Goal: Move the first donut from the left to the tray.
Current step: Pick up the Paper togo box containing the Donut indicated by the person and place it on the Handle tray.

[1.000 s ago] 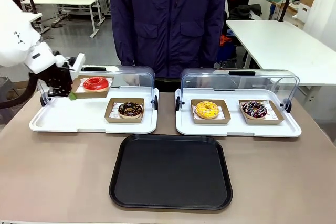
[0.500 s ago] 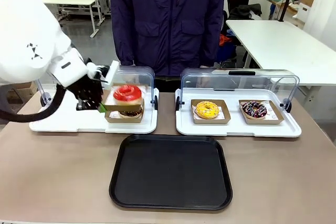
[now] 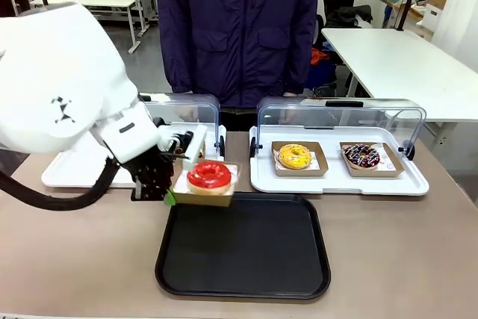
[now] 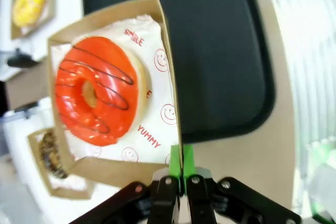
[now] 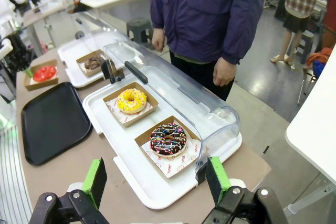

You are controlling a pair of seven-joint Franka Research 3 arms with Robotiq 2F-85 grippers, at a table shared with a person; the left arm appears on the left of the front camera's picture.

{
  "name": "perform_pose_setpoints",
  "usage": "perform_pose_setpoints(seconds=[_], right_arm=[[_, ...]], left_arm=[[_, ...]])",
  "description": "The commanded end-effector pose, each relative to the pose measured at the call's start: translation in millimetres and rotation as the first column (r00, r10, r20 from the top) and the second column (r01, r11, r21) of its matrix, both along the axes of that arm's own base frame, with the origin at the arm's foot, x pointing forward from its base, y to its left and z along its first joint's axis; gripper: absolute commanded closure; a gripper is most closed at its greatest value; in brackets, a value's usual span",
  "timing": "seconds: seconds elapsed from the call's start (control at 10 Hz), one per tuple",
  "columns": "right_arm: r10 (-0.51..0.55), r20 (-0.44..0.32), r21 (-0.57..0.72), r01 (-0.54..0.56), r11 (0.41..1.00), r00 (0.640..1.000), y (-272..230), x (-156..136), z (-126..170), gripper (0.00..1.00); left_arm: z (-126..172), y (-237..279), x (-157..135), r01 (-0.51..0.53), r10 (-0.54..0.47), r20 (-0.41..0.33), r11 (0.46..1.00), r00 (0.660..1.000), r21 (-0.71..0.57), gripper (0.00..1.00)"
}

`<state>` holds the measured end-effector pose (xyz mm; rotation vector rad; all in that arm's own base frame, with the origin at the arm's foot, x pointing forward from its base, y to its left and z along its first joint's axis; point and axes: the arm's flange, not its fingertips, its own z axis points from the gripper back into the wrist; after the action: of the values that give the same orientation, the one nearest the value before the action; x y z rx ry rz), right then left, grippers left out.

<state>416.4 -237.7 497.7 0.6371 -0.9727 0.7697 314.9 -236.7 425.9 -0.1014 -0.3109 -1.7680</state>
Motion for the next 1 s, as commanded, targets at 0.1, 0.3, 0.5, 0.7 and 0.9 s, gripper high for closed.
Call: perform_pose_setpoints(seconds=[0.1,0.3,0.5,0.7,0.9], right_arm=[[0.004,0.012,0.007,-0.004,1.0,1.0,1.6,-0.1,2.5,0.0],[0.004,0.012,0.007,-0.004,1.0,1.0,1.6,-0.1,2.5,0.0],[0.004,0.012,0.007,-0.004,1.0,1.0,1.6,-0.1,2.5,0.0],[0.004,0.012,0.007,-0.004,1.0,1.0,1.6,-0.1,2.5,0.0],[0.004,0.012,0.007,-0.004,1.0,1.0,1.6,-0.1,2.5,0.0]], left_arm=[[-40.5,-31.4,-10.1,0.027,-0.027,0.013,1.0,1.0,0.012,0.98],[-72.4,-52.5,-6.5,0.029,-0.029,0.022,0.999,0.999,0.027,0.98],[-99.8,-71.4,-10.4,0.045,-0.045,0.011,0.999,0.999,0.013,0.98],[-113.1,-86.3,-21.9,0.022,-0.022,0.047,1.0,0.999,0.02,0.98],[-128.3,-97.8,-25.0,-0.012,0.011,0.015,0.999,1.0,0.046,0.98]])
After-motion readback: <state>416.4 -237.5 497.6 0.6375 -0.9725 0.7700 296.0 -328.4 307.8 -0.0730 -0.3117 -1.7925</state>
